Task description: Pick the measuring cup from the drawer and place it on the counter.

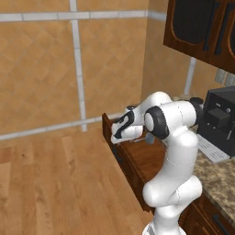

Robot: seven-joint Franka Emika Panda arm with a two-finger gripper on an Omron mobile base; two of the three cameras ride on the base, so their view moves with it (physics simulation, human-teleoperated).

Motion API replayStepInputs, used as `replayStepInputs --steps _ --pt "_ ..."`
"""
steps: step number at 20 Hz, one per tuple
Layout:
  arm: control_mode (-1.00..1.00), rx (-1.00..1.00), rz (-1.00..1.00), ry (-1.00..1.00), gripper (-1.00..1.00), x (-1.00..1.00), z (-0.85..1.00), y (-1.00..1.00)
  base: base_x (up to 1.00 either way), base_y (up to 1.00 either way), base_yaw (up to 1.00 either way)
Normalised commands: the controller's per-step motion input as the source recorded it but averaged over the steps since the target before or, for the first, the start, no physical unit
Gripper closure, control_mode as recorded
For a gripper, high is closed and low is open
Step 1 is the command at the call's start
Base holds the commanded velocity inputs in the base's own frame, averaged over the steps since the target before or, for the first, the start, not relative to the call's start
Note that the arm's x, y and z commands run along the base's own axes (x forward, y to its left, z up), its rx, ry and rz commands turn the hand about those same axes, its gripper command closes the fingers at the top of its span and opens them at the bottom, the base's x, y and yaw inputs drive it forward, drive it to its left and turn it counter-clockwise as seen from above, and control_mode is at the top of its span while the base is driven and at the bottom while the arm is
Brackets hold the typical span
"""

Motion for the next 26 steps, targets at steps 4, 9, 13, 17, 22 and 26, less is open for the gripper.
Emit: replayStepInputs --steps 4,9,13,17,22,26 --pt "-1.0 0.0 -0.01 -0.06 -1.0 0.36 -0.51 0.29 0.0 0.0 0.0" --pt "-1.0 0.0 0.0 -0.07 -1.0 0.02 -0.37 0.87 0.0 0.0 0.0" --pt "-1.0 0.01 0.0 -0.13 -1.0 0.0 -0.06 1.0 0.0 0.0 0.0" --pt "-1.0 0.05 0.0 -0.06 -1.0 0.0 0.0 1.0 0.0 0.0 0.0" --pt "-1.0 0.12 0.0 -0.01 -1.0 0.0 0.04 1.0 0.0 0.0 0.0" --pt "-1.0 0.13 0.0 0.0 -1.0 0.0 0.37 1.0 0.0 0.0 0.0"
